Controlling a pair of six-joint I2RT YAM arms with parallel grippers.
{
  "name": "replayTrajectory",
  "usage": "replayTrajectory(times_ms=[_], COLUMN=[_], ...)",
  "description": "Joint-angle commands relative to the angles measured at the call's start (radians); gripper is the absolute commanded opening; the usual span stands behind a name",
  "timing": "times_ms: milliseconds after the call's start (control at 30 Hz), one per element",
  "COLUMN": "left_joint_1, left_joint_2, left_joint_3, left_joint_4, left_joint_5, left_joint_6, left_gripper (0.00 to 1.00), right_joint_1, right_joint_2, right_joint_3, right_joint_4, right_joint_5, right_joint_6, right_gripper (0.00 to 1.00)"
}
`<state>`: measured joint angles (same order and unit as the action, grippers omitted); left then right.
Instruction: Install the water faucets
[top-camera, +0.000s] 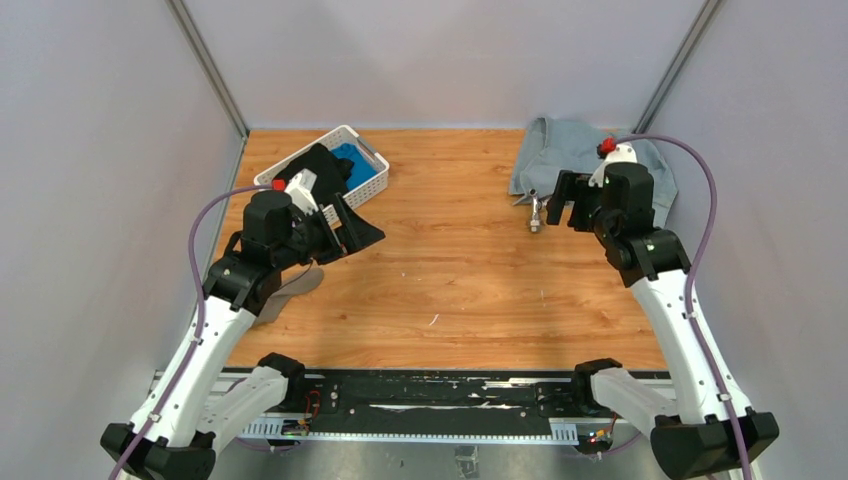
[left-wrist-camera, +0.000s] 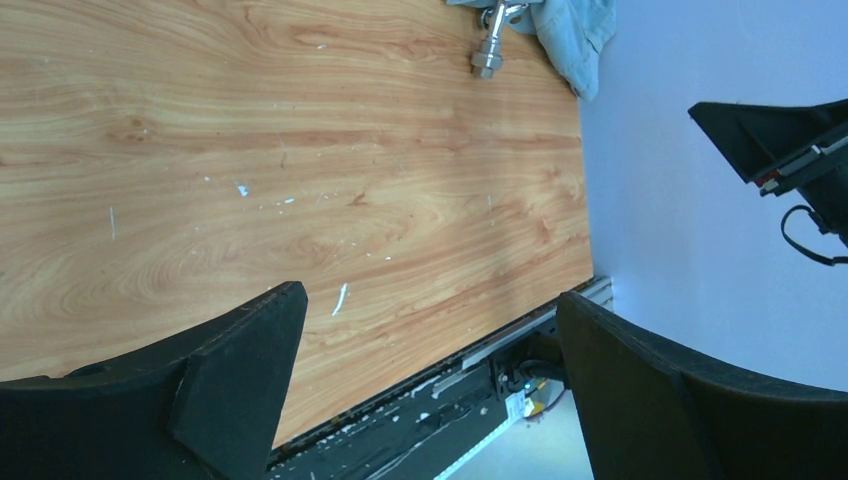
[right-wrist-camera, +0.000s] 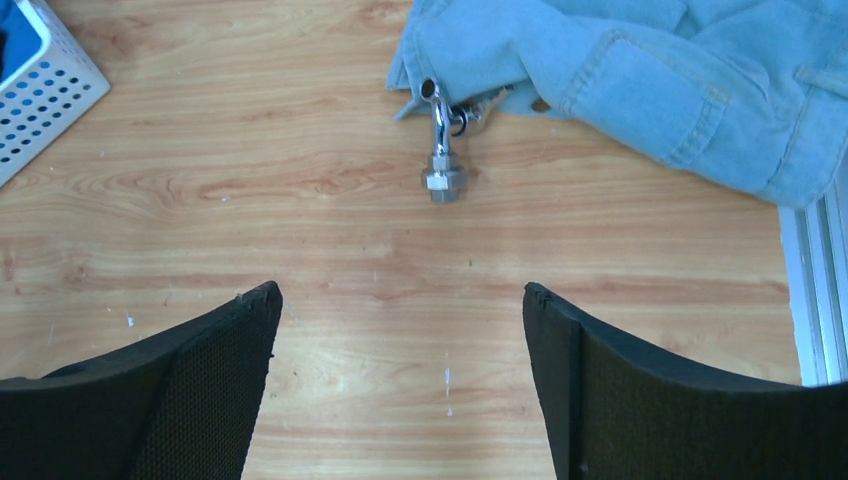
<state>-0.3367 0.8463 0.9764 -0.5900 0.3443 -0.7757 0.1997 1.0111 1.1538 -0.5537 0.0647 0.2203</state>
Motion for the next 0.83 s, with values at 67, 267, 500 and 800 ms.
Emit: replayTrajectory(times_ms=[67, 267, 500, 800], left_joint_1=[0.004, 0.004, 0.004, 0.004], left_joint_2=[0.006, -0.001, -0.049, -0.061], left_joint_3=[0.044, 0.059, 0.015, -0.020], left_joint_4=[-0.066, -0.122, -0.085, -0.037], left_joint_5=[-0.037, -0.094, -0.134, -0.156], left_joint_6=[0.088, 0.160, 0.141, 0.116], left_gripper=[1.00, 1.00, 1.00, 1.00], right_joint_1=[-0.016, -0.016, -0.015, -0.015], right_joint_2=[-0.080, -0.186, -0.253, -0.284], right_joint_3=[-0.089, -0.191, -0.228, -0.215], right_joint_4=[-0.122, -0.146, -0.143, -0.129], right_joint_5=[0.126, 0.215, 0.254, 0.303], right_joint_6=[0.121, 0.176, 0.177, 0.183], right_gripper=[0.90, 0.90, 0.91, 0.91])
